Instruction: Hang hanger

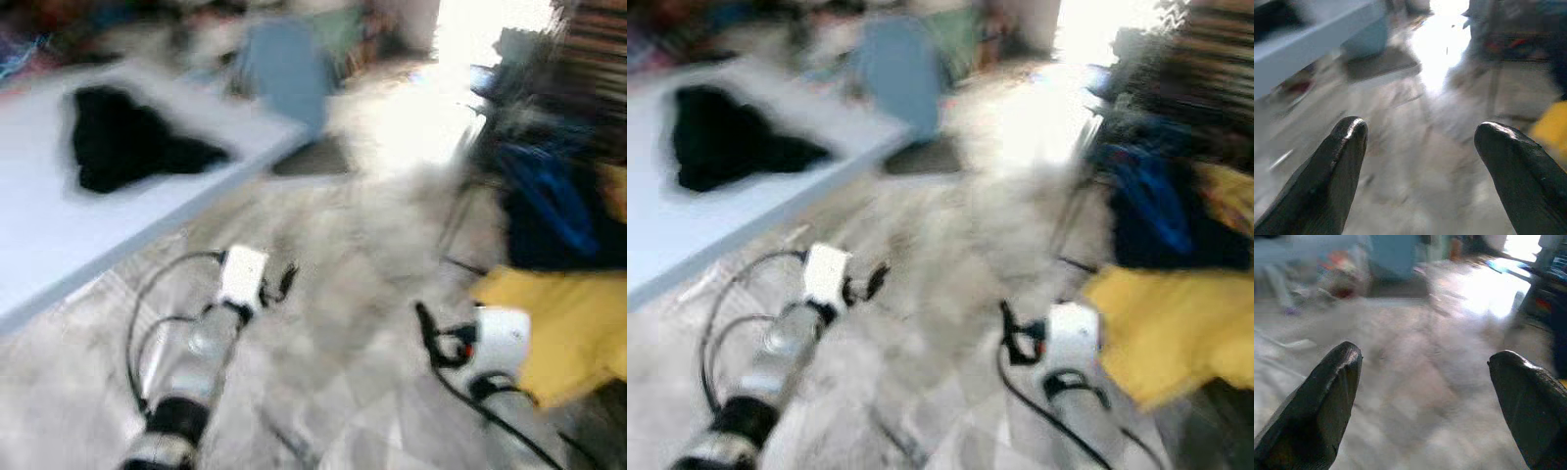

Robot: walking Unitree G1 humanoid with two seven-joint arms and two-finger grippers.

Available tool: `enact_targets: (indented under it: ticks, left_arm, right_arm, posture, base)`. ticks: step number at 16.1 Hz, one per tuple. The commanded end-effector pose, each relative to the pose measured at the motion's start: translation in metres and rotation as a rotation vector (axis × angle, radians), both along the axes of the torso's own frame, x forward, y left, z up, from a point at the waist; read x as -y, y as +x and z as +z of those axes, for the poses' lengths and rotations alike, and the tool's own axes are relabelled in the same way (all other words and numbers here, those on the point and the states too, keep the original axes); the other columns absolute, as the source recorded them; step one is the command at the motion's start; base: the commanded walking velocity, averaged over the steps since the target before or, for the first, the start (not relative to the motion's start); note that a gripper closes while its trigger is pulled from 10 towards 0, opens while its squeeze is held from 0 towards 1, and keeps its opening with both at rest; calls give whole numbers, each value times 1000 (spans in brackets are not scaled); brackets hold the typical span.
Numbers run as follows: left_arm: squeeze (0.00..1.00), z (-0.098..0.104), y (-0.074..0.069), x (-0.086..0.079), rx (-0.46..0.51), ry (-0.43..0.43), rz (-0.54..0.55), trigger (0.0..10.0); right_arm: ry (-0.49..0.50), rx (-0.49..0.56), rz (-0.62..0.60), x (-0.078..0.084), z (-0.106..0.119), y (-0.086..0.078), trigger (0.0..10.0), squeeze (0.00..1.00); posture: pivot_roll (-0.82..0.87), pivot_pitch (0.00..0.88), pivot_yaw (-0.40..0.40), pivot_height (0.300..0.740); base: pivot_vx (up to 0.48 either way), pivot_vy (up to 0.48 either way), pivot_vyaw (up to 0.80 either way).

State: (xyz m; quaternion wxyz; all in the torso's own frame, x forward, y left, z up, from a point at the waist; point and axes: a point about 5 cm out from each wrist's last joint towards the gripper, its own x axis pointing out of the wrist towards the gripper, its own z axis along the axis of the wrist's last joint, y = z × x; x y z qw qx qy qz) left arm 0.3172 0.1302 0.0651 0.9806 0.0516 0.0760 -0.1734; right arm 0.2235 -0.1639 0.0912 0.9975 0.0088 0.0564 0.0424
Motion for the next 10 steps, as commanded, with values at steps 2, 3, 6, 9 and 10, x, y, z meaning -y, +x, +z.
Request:
enact_targets:
  ticks: [2, 3, 6, 9, 10]
  left_arm:
    - [0, 9, 0, 5, 30, -6, -41, 10000]
    - [0, 8, -5, -1, 46, 20, -41, 10000]
    - [0, 2, -14, -10, 54, 61, -13, 10000]
    - [0, 9, -10, -1, 75, 44, -14, 10000]
    - [0, 10, -8, -2, 74, 43, -12, 10000]
  right_arm:
    - [-16, 9, -12, 6, 3, -2, 10000, 0]
    - [-17, 12, -28, 11, 4, -2, 10000, 0]
    - [-14, 15, -55, 20, 7, -1, 10000, 0]
    - [-10, 35, -56, 21, 13, 2, 10000, 0]
    - [-10, 39, -62, 20, 14, 2, 10000, 0]
  posture:
    - [13, 0, -21, 740]
    - [15, 0, -25, 740]
    - [8, 0, -39, 740]
    - [-23, 0, -31, 740]
    - [-23, 0, -19, 740]
  base:
    - [0, 0, 800]
    - [0, 0, 800]
    - [0, 0, 402]
    - [0, 0, 0]
    - [0, 0, 0]
